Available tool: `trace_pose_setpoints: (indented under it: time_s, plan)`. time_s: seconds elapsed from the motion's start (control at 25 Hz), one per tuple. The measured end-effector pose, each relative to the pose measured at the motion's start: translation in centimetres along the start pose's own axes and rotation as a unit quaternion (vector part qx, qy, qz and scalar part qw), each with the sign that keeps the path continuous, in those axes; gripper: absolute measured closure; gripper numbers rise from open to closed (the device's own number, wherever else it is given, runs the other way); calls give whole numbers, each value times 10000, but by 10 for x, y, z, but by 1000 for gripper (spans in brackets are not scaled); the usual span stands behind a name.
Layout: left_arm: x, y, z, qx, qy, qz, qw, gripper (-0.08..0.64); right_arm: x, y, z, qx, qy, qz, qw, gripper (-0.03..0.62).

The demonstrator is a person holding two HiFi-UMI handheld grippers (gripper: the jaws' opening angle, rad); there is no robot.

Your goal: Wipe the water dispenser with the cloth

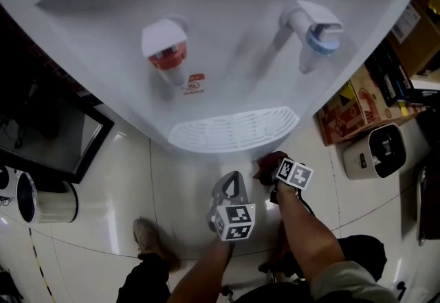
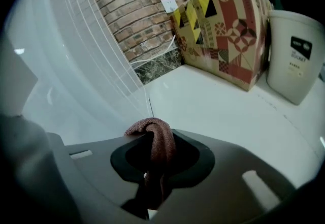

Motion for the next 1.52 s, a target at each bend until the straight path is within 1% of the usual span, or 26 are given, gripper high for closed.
trace_pose_setpoints:
  time_s: [0.08, 0.16, 0.24, 0.32, 0.4, 0.52, 0.56, 0.64, 0.72, 0.76, 0.8, 0.96, 1.04, 1.08, 1.16, 1.24, 1.28, 1.36, 1.4, 1.44, 1.52]
  plan:
    - [-14, -6, 9, 112, -75, 83, 9999, 560, -29, -3, 15, -504, -290, -104, 9983, 508]
    - [-34, -8, 21, 27, -183, 216, 9996, 560, -65, 1, 31, -1015, -644, -147, 9926, 508]
    - [-61, -6, 42, -85, -432, 370, 9983, 560, -106, 15, 51, -1449, -1063, -51, 9837, 508]
    - [-93, -1, 72, -162, -766, 578, 9953, 560, -151, 35, 74, -1905, -1491, 120, 9702, 508]
    - [-131, 3, 101, -240, -1001, 782, 9916, 560, -199, 55, 91, -2337, -1852, 299, 9540, 508]
    - [-187, 1, 133, -161, -1107, 998, 9887, 560, -266, 78, 107, -2782, -2288, 637, 9307, 508]
    - [-203, -2, 141, -103, -1098, 1052, 9883, 560, -287, 83, 111, -2862, -2405, 761, 9244, 508]
    - [-231, -9, 154, -58, -1083, 1120, 9878, 560, -325, 92, 117, -2907, -2594, 1009, 9154, 508]
    - [-254, -16, 165, -112, -1158, 1150, 9865, 560, -360, 102, 123, -2872, -2760, 1307, 9079, 508]
    - [-263, -20, 170, -129, -1234, 1161, 9855, 560, -377, 109, 125, -2901, -2861, 1450, 9016, 509]
    - [-269, -25, 175, -105, -1323, 1171, 9842, 560, -392, 117, 127, -2987, -2979, 1565, 8931, 508]
    - [-291, -35, 197, 157, -1584, 1303, 9786, 560, -442, 146, 128, -3436, -3463, 1869, 8527, 508]
    - [-309, -32, 214, 183, -1810, 1440, 9727, 560, -460, 158, 124, -3686, -3623, 1849, 8359, 509]
    - [-320, -29, 222, 158, -1949, 1503, 9691, 560, -468, 163, 120, -3827, -3662, 1816, 8285, 509]
    - [-338, -27, 236, -37, -2168, 1507, 9645, 560, -486, 171, 115, -4026, -3718, 1849, 8158, 509]
    - [-350, -30, 250, -256, -2332, 1418, 9617, 560, -510, 175, 118, -4065, -3830, 2017, 8046, 509]
    - [-353, -32, 257, -296, -2397, 1399, 9603, 560, -523, 176, 121, -4062, -3928, 2119, 7974, 509]
    - [-350, -38, 274, -261, -2465, 1392, 9587, 560, -544, 169, 130, -4026, -4228, 2235, 7805, 509]
    - [-344, -43, 281, -217, -2439, 1383, 9597, 560, -547, 160, 133, -3994, -4353, 2233, 7753, 509]
    - [-336, -48, 284, -171, -2373, 1380, 9614, 560, -543, 149, 136, -3993, -4392, 2210, 7738, 509]
    - [-319, -57, 289, -117, -2248, 1438, 9637, 560, -526, 136, 141, -4209, -4204, 2180, 7737, 509]
Point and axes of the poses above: the fingertips, and each gripper's own axes: x forward along the fingers, y to its left, z out of its top, the point moved 2 cm from there along -x, backward along the fingers, and after that the axes turned 15 degrees about y, right-handed, at the moved point
